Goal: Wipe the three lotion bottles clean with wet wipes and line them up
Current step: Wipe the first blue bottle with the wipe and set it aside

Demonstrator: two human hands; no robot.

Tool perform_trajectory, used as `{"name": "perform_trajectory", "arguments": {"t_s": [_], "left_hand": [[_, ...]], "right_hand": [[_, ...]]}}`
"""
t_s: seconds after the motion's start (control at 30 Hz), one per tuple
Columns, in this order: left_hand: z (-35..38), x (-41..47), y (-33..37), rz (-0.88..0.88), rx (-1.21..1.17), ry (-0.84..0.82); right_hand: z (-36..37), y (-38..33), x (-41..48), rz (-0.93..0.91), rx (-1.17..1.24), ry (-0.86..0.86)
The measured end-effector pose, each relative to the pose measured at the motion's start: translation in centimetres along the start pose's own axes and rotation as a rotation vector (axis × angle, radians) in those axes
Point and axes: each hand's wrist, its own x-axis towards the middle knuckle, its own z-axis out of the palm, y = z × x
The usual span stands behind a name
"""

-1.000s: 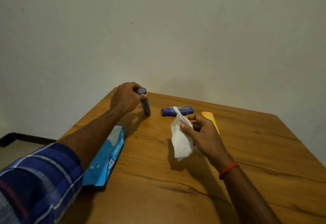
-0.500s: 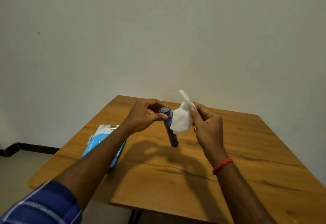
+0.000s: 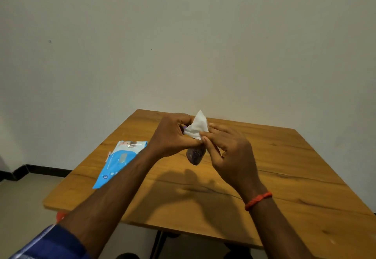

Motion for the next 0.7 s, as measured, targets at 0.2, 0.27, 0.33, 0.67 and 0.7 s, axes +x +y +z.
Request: {"name": "perform_trajectory", "arguments": {"t_s": [0.2, 0.27, 0.33, 0.67, 0.7], "left_hand": [[0.2, 0.0, 0.9, 0.053, 0.023, -0.031], [0.6, 0.0, 0.9, 0.056, 0.025, -0.001], [0.6, -0.1, 0.8, 0.053, 0.020, 0.027], [1.0, -0.9, 1.9, 0.081, 0.069, 0.068], [1.2, -0.9, 2.0, 0.095, 0.073, 0.075]], "right_hand": [[-0.6, 1.0, -0.5, -0.031, -0.037, -0.015], [-0.4, 0.4, -0.4, -0.023, -0.057, -0.027], [-0.2, -0.3, -0.6, -0.049, -0.072, -0.046], [-0.6, 1.8, -2.1, 0.033, 0.142, -0.052], [-0.4, 1.6, -1.8, 0.037, 0.129, -0.054]]}}
